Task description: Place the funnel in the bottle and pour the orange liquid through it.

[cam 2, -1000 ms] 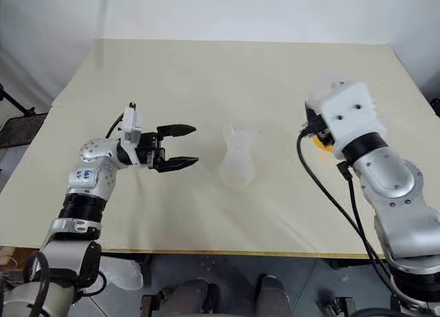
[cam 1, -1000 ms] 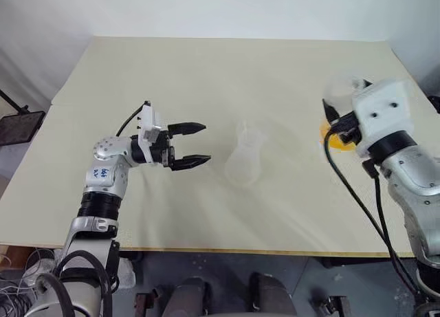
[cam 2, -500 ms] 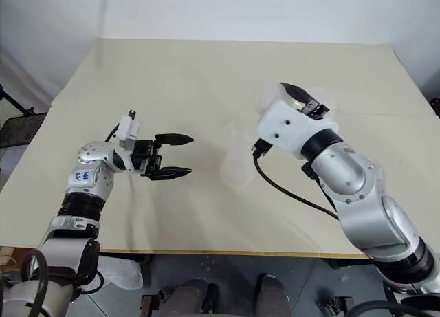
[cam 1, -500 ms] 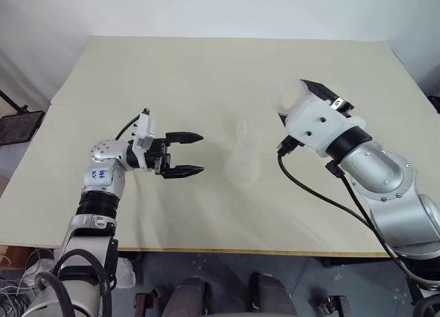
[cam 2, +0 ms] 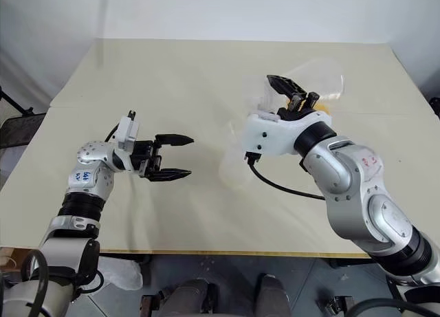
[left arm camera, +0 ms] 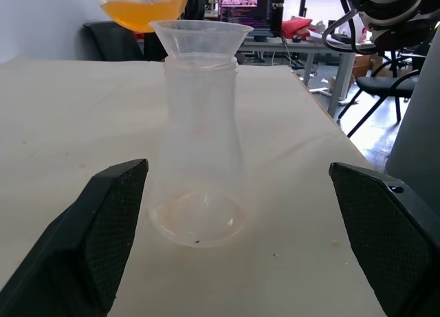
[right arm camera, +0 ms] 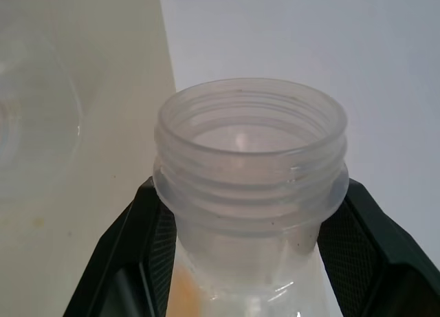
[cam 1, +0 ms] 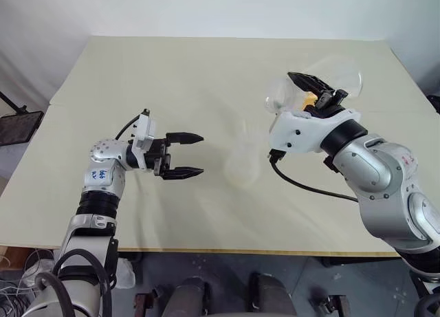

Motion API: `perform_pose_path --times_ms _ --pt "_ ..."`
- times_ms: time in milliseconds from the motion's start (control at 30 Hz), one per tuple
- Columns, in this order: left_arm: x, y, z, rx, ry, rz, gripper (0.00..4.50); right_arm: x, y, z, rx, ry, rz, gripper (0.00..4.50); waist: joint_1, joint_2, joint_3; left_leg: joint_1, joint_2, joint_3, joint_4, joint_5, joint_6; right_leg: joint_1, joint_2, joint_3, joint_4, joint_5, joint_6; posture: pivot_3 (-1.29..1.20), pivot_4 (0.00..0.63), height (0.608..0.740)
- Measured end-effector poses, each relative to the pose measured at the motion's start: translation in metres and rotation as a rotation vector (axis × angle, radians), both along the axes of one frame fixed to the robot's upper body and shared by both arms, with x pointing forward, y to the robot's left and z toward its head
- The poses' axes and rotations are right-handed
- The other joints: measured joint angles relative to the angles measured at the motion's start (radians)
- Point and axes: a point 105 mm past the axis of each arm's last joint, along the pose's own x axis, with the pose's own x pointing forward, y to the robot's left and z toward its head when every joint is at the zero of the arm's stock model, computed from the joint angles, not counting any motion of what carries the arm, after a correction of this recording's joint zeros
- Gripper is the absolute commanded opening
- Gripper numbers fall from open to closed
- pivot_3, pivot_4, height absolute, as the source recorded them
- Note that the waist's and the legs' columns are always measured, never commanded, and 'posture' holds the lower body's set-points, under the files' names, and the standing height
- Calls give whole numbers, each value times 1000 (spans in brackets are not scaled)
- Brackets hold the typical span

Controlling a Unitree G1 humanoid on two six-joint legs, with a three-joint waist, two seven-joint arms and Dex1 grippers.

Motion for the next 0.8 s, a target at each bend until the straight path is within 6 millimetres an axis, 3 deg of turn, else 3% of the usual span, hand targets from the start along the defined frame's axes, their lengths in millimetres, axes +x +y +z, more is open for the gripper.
perform_pose_path --times_ms 400,800 --pt "4 -8 5 -71 -30 33 4500 13 0 -7 -115 -60 -49 2442 -4 0 0 0 0 0 0 0 0 0 0 0 0 0 0 0 150 740" --pt "3 -7 1 -69 -6 41 4500 13 7 -18 -233 -89 -10 2442 -7 0 0 0 0 0 0 0 0 0 0 0 0 0 0 0 150 740"
